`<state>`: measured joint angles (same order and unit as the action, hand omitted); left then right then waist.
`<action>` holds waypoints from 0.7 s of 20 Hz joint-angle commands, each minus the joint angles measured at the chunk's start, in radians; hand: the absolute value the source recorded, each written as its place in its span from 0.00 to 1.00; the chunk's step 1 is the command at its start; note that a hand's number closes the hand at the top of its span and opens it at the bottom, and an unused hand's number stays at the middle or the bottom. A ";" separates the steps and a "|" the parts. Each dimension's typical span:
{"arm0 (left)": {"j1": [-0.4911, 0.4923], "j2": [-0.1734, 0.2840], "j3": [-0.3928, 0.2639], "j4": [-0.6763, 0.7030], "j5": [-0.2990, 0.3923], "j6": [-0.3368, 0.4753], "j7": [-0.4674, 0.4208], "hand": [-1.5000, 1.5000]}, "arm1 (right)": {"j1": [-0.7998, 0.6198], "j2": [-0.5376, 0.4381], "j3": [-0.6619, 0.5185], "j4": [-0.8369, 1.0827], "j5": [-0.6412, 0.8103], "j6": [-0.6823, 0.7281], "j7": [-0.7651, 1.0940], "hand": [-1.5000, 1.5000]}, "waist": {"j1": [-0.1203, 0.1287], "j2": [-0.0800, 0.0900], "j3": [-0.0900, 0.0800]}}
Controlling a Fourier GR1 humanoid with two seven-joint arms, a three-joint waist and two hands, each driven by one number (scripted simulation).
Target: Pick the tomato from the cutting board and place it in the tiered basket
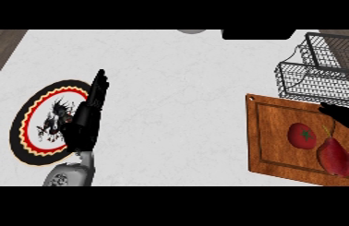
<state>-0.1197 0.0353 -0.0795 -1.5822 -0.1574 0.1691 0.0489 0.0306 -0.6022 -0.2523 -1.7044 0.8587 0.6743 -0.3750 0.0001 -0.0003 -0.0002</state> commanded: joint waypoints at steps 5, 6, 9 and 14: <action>0.006 0.001 -0.005 -0.072 -0.021 0.000 0.058 0.50 | -0.072 0.040 0.057 0.057 0.042 0.025 0.026 0.00 | 0.002 0.000 0.000; -0.026 -0.034 -0.047 0.002 -0.053 0.056 0.029 0.50 | -0.059 0.040 0.066 0.067 0.057 0.009 0.015 0.00 | -0.001 0.000 0.000; -0.062 -0.034 -0.005 0.095 -0.016 0.041 -0.022 0.50 | -0.080 0.030 0.062 0.143 0.077 -0.023 -0.023 0.00 | -0.001 0.001 0.000; -0.038 -0.009 0.011 0.017 -0.021 -0.003 0.034 0.50 | -0.105 0.098 0.091 0.071 0.098 0.019 0.062 0.00 | 0.000 0.000 0.000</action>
<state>-0.1348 0.0324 -0.0640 -1.5554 -0.1629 0.1613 0.0409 -0.0503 -0.5438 -0.1822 -1.6132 0.9416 0.6732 -0.3495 0.0002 -0.0001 0.0000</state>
